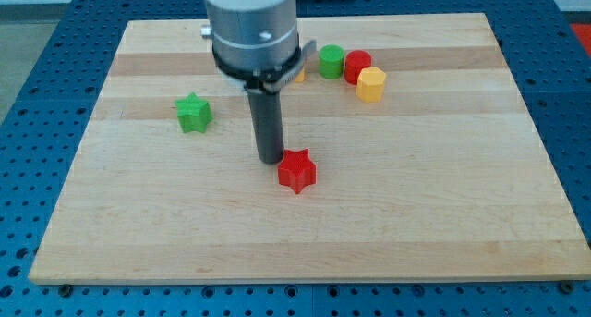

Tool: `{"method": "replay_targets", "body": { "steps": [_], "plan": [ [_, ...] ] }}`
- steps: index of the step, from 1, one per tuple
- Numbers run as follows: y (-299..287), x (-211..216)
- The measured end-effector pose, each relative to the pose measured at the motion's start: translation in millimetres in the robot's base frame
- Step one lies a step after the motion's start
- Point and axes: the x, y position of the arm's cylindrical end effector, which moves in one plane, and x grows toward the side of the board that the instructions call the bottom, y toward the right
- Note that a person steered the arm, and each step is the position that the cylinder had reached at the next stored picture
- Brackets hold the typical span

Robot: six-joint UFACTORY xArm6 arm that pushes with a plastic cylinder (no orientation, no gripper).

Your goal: Slide the hexagon into the right of red star

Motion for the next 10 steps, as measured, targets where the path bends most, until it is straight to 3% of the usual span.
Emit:
{"method": "replay_targets", "body": {
  "steps": [2,5,6,8,10],
  "plan": [
    [51.4,-54.6],
    [65.8,-118.8],
    [108.6,-118.0],
    [145.9,-64.1],
    [143.9,-125.1]
  ]
}}
